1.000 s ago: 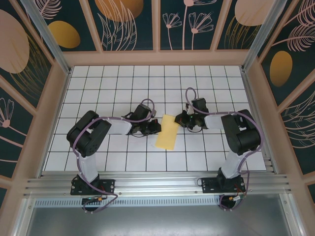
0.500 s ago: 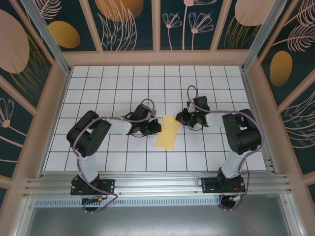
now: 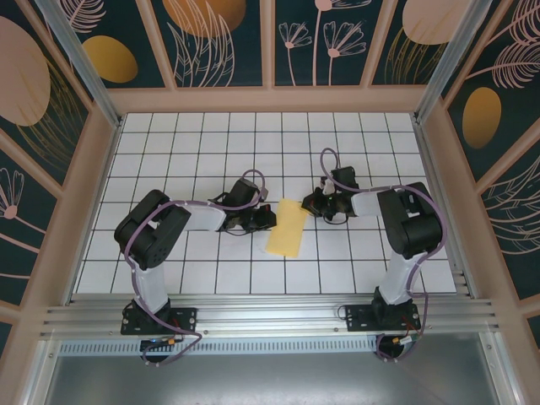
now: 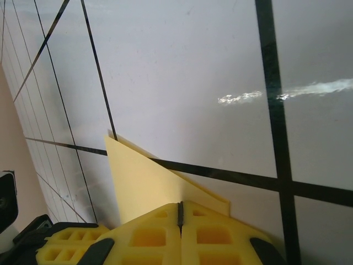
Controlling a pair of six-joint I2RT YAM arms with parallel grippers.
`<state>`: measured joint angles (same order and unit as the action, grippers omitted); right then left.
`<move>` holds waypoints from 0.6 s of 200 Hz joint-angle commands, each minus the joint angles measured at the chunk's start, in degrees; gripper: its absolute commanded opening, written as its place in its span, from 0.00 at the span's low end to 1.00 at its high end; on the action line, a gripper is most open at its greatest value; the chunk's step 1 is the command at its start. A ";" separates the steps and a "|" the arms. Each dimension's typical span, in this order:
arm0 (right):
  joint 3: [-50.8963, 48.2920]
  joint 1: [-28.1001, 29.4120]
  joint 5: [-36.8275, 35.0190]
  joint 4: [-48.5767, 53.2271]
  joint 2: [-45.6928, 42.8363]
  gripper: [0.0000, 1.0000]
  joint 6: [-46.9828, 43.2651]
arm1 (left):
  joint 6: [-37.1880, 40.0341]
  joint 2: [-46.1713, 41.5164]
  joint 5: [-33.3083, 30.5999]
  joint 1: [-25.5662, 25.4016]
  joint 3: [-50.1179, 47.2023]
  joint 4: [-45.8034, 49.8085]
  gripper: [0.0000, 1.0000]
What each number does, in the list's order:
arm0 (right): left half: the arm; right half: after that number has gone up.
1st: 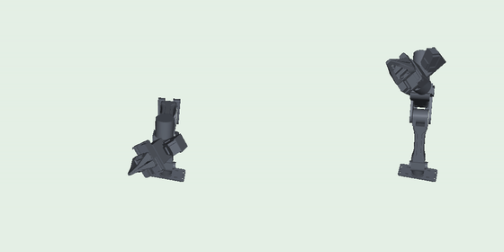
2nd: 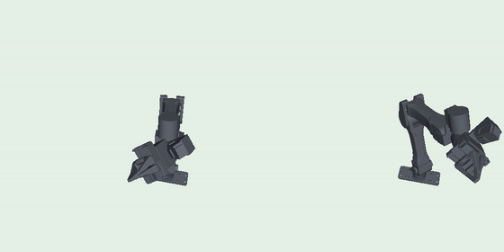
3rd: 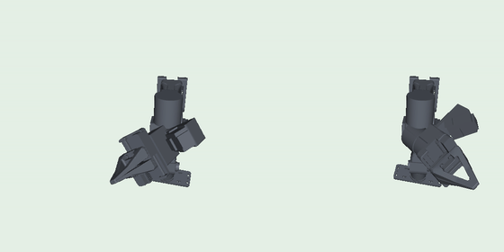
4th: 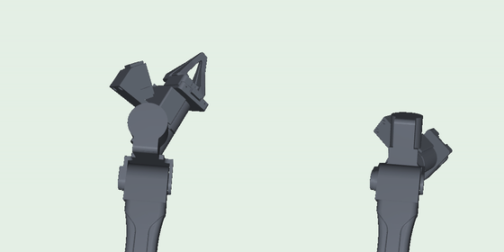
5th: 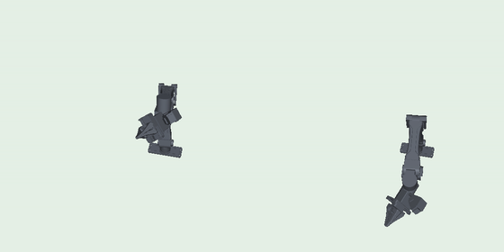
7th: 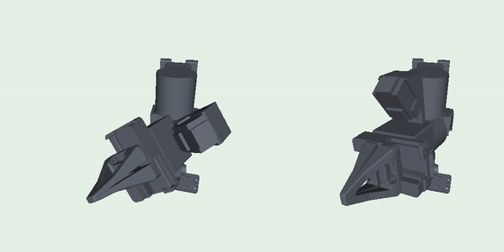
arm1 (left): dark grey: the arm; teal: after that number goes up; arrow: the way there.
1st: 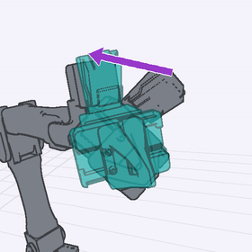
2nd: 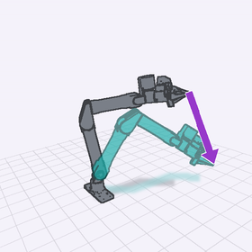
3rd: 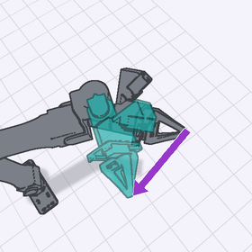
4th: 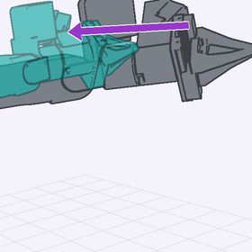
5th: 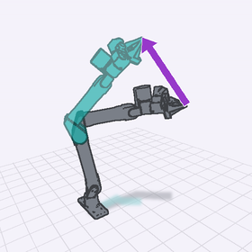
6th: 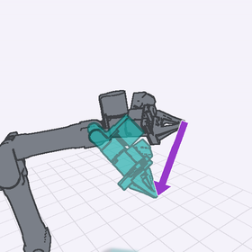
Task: Fold a paper plane with a square sheet of paper (pick it up from the middle)
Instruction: Fold the square sheet of paper in half at the center of the table.
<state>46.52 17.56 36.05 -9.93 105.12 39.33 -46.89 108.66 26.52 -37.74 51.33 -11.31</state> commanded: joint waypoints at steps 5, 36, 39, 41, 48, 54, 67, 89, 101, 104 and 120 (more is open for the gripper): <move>2.91 -0.16 -0.76 3.27 -3.62 0.00 -0.61 | 0.84 1.90 -2.63 -0.70 -2.72 7.28 0.00; 4.97 -0.47 -0.76 4.68 -3.60 0.00 -1.43 | 0.86 1.91 -2.53 -0.73 -2.72 7.18 0.00; 4.96 -0.45 -0.76 4.53 -3.24 0.00 -1.45 | 0.90 1.94 -2.49 -0.70 -2.61 7.18 0.00; 4.98 -0.47 -0.84 4.50 -2.97 0.00 -1.52 | 0.85 1.91 -2.45 -0.66 -2.61 7.20 0.00; 4.94 -0.49 -0.80 4.39 -1.88 0.00 -1.54 | 0.80 1.99 -2.36 -0.75 -2.62 7.02 0.00; 4.81 -0.48 -0.81 4.19 -0.92 0.00 -1.49 | 0.67 1.99 -2.35 -0.72 -2.64 6.87 0.00; 3.61 -0.47 0.04 2.12 1.06 0.00 -0.87 | 0.59 1.95 -2.19 -0.67 -2.53 6.58 0.00; 2.38 -0.36 -0.31 1.21 3.38 0.00 -0.48 | 0.17 1.33 -2.89 -0.69 -2.78 6.35 0.00; 1.99 -0.47 -1.70 1.66 3.78 0.00 -0.53 | -0.34 0.30 -3.74 -0.63 -3.57 5.49 0.00; 1.95 -0.43 -1.92 1.86 3.84 0.00 -0.58 | -0.39 0.14 -3.90 -0.73 -3.67 5.33 0.00; 2.12 -0.48 -1.26 2.11 3.26 0.00 -0.79 | 0.30 0.66 -3.53 -0.75 -3.33 5.41 0.00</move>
<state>49.63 17.23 36.36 -8.78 107.57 39.29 -47.13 107.96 25.61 -37.93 50.26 -12.38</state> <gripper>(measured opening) 0.062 0.069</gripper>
